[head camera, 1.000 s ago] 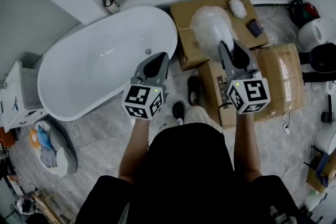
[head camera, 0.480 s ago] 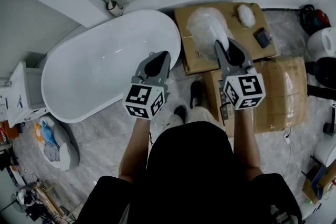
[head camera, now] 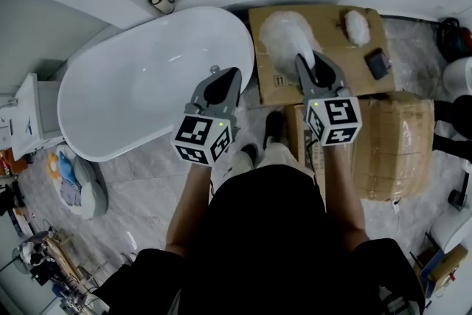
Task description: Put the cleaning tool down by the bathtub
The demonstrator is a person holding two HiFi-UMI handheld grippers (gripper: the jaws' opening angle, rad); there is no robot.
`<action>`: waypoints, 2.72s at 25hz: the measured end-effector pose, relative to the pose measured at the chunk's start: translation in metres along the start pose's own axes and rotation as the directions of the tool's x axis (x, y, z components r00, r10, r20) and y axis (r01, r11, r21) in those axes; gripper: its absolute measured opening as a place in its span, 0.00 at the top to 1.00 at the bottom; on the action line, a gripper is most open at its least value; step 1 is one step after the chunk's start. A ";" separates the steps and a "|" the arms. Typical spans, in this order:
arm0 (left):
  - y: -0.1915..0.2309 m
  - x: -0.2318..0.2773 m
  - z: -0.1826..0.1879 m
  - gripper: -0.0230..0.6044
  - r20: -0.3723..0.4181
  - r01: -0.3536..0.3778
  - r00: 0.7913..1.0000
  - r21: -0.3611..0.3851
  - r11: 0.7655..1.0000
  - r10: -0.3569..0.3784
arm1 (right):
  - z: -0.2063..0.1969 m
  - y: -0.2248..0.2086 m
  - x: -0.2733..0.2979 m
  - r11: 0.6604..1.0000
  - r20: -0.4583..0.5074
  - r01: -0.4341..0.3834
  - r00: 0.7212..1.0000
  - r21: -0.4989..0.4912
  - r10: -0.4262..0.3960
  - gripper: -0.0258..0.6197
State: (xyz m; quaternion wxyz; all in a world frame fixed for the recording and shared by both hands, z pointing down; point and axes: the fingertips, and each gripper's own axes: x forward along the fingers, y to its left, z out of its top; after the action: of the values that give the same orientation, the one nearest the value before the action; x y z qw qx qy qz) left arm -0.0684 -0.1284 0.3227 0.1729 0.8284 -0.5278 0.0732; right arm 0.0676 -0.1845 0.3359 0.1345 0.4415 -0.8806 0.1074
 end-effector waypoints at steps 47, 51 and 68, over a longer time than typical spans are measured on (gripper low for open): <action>0.082 0.126 -0.109 0.97 -0.215 0.028 0.976 -0.096 0.995 -0.048 | -0.235 -0.050 0.186 0.989 -0.357 0.125 0.930 0.078 -0.090 0.81; 0.082 0.134 -0.117 0.97 -0.236 0.051 0.969 -0.093 0.994 -0.072 | -0.252 -0.052 0.199 0.988 -0.380 0.136 0.920 0.071 -0.099 0.81; 0.095 0.152 -0.144 0.97 -0.286 0.067 0.953 -0.115 0.991 -0.097 | -0.313 -0.061 0.240 0.990 -0.473 0.135 0.875 0.031 -0.105 0.81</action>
State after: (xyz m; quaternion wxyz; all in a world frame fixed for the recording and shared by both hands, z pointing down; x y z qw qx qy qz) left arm -0.0794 -0.2414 0.5223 0.2944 0.8196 -0.4648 0.1595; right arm 0.0235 -0.3031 0.7140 0.3362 0.4601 -0.7887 0.2305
